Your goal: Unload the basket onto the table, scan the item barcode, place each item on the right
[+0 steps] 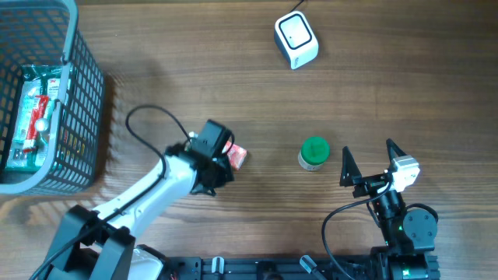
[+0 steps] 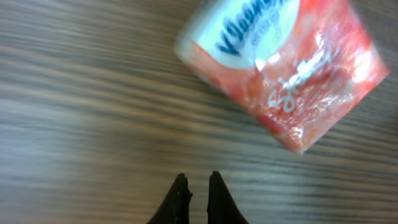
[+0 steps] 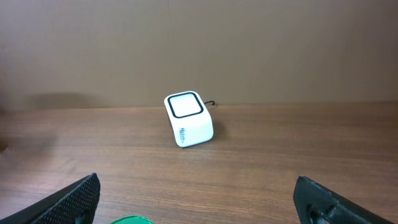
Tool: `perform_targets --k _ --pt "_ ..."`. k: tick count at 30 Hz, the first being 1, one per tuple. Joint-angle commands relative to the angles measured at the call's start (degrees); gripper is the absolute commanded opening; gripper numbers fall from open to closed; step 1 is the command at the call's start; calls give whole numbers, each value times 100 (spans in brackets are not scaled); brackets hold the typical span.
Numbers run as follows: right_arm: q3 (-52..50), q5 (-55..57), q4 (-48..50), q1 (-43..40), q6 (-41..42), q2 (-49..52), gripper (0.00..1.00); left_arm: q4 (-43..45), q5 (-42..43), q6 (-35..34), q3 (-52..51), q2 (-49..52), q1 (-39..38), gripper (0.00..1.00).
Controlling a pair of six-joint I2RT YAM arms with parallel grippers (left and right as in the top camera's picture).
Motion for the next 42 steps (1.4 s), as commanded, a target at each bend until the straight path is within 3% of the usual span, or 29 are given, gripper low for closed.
perform_targets --k 1,7,13,21,27,33,42 --pt "-7 44 20 -17 -31 -11 100 -431 -1235 168 1093 -24 52 4" --pt "-7 44 20 -17 -31 -11 100 463 -2094 157 1139 221 63 4" --pt "-7 44 20 -17 -31 -11 99 774 -2118 160 1139 940 63 4" --pt "-7 44 20 -17 -31 -11 100 837 -577 203 1141 1423 63 5" --pt "-7 44 20 -17 -33 -11 100 1198 1106 916 1143 1423 63 4" --pt "-7 44 17 -17 -31 -11 100 1075 1235 1086 1381 1261 116 4" --pt "-7 44 20 -17 -31 -11 100 44 951 1064 1716 402 643 11"
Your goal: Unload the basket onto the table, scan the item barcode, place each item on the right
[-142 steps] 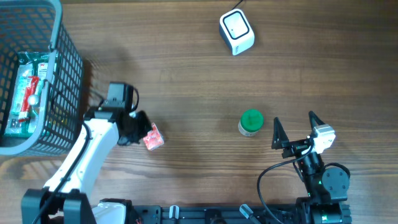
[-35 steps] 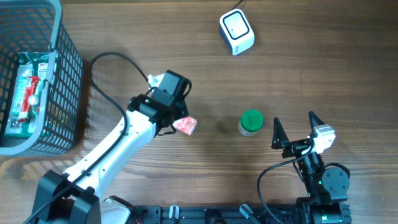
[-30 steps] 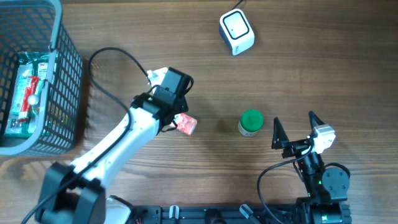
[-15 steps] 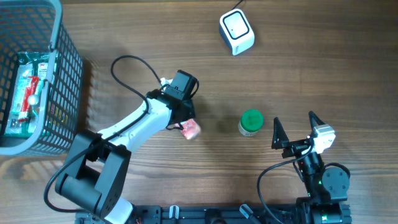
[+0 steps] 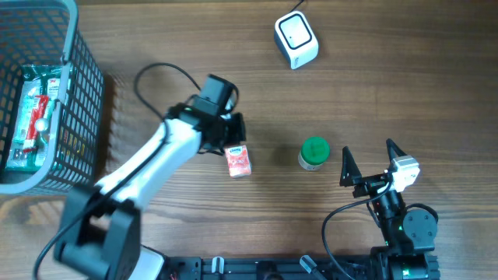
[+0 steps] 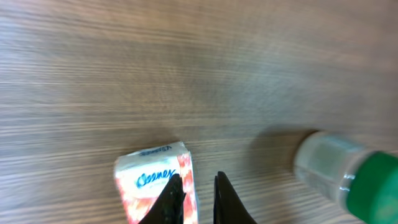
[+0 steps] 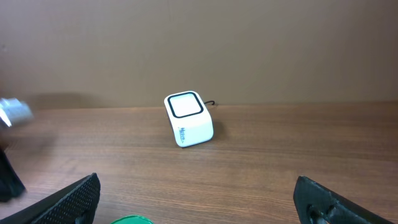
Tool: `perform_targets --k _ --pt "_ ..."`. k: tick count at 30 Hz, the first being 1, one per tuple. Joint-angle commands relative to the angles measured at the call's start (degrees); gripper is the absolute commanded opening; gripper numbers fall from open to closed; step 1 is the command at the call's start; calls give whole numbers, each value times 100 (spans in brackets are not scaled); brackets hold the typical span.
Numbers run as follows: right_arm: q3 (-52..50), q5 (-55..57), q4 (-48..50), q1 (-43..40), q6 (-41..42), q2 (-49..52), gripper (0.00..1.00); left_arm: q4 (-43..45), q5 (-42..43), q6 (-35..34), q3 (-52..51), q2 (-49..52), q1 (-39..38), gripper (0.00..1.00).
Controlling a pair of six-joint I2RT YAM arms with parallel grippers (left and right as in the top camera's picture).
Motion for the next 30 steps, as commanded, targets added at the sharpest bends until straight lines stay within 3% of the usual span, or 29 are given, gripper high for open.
perform_targets --k 1,7,30 --pt "-4 44 20 -17 -31 -11 100 -533 -315 109 136 -391 254 10" --pt "-4 44 17 -17 -31 -11 100 -1132 -1445 109 -26 -280 332 6" --pt "-4 44 20 -17 -31 -11 100 -1021 -1412 85 -289 437 321 4"
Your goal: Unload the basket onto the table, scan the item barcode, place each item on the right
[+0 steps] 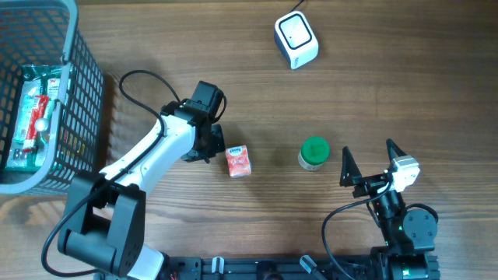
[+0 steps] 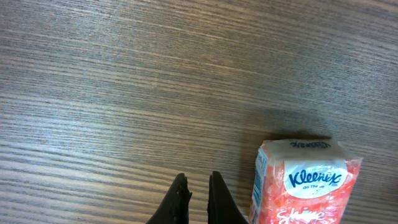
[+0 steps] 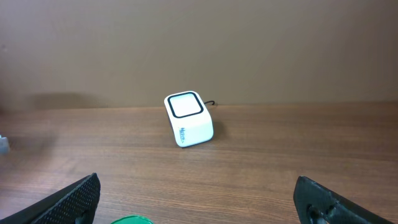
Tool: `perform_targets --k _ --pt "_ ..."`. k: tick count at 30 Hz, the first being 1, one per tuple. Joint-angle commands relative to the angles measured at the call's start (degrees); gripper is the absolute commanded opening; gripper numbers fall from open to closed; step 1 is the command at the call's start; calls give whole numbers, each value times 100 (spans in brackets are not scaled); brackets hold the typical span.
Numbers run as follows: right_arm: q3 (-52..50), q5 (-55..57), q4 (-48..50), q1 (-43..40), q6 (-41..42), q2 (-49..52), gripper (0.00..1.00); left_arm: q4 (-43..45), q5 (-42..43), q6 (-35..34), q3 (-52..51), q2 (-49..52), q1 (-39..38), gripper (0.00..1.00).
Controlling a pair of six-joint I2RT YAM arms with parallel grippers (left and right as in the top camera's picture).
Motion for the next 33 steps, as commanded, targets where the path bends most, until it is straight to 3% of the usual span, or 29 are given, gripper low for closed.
perform_targets --k 1,33 --pt "-4 44 20 -17 -31 -11 100 15 -74 44 -162 74 13 4" --pt "-4 44 17 -17 -31 -11 100 295 52 44 -492 74 11 4"
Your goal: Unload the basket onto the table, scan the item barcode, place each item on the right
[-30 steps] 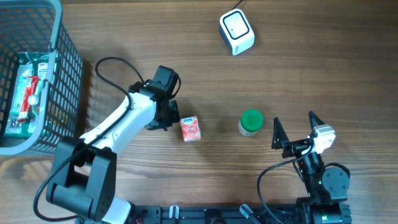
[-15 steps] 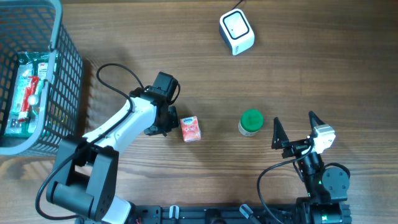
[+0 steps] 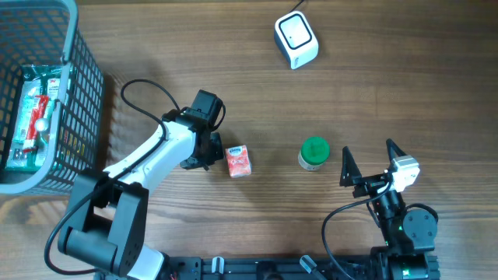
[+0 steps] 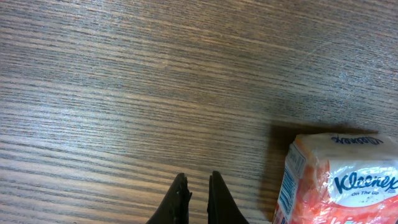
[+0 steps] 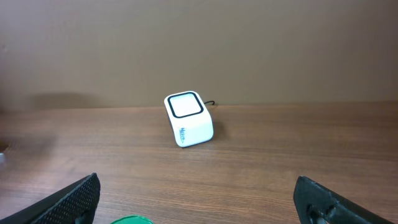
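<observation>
A red-and-white Kleenex tissue pack lies on the table centre; in the left wrist view the pack sits at the lower right, a blue barcode on its side. My left gripper is just left of the pack, shut with nothing in it. The white barcode scanner stands at the back, also in the right wrist view. A green-lidded jar stands right of the pack. My right gripper is open near the front right, its fingertips wide apart.
A grey wire basket with packaged goods sits at the far left. The scanner's cable runs off the back edge. Brown wooden table all round.
My left gripper has shifted slightly toward the front, staying shut beside the tissue pack. The pack, jar, scanner and right arm have not moved.
First my left gripper was shut over the pack, which lay tilted near the table centre. Then the gripper was farther back and the pack lay straightened below it. Afterwards the gripper stood left of the pack, and it remains there now. The right arm stayed still.
</observation>
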Tool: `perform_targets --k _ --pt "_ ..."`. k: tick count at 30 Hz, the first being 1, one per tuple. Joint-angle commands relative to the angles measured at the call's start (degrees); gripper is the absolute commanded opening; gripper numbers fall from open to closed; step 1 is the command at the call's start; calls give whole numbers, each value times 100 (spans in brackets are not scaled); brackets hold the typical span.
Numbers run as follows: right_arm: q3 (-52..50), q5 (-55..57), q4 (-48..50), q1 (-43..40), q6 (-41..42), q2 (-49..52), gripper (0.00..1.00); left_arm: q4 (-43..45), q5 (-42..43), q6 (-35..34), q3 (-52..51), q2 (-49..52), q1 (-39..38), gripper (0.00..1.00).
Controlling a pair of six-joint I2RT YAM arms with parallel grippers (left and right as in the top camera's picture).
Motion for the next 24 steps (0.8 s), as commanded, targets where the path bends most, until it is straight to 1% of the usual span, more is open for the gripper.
perform_targets --k 1,9,12,17,24 --pt "-7 44 20 -17 -31 -11 100 20 46 42 -44 66 11 4" --pt "-7 44 20 -17 -31 -11 100 57 48 11 -101 66 11 4" --pt "-7 44 20 -17 -31 -11 100 219 48 -114 -238 66 11 4" --pt "-7 44 17 -17 -31 -11 100 551 66 -131 -501 66 11 4" --pt "-7 44 20 -17 -31 -11 100 717 68 -131 -599 66 11 4"
